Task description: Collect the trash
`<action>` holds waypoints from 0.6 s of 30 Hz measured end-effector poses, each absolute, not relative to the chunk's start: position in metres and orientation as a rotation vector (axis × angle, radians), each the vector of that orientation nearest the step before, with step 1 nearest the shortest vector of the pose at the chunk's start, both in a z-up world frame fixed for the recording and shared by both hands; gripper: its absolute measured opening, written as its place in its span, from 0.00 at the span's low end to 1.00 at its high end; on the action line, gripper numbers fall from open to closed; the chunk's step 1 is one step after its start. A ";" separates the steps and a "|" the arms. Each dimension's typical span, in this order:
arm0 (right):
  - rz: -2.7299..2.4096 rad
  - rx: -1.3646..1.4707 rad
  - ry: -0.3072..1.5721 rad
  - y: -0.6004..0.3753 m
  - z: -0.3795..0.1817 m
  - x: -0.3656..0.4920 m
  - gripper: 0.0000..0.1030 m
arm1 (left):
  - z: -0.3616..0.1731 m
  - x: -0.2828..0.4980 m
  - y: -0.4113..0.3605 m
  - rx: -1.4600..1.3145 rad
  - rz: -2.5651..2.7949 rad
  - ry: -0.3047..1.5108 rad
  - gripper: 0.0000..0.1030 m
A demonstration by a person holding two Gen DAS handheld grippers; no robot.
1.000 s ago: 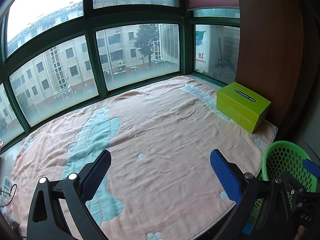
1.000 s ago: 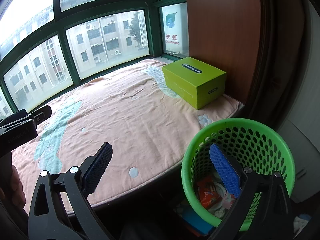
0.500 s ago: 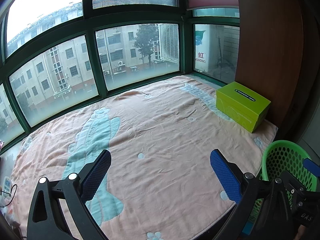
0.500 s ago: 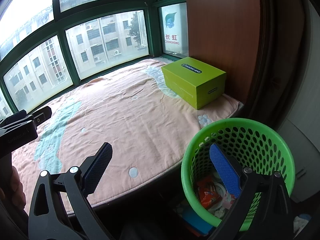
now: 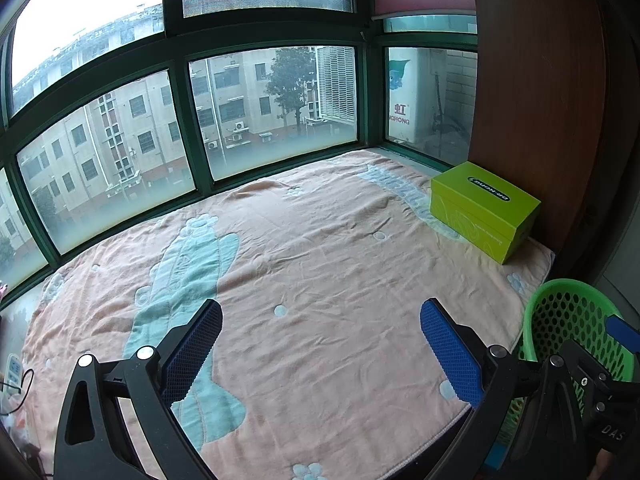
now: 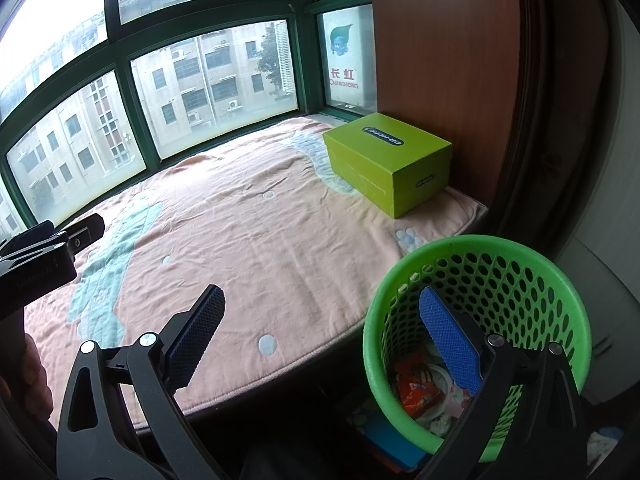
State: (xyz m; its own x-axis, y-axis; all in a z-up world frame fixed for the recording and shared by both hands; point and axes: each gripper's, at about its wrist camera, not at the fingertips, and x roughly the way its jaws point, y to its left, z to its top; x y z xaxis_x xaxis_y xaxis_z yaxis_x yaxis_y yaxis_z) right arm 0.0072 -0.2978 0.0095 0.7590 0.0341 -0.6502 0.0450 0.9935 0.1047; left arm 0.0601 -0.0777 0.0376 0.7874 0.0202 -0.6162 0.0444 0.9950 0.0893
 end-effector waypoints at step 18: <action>-0.002 0.119 0.714 -0.295 0.007 0.007 0.94 | 0.035 0.060 -0.076 0.096 -0.010 0.672 0.93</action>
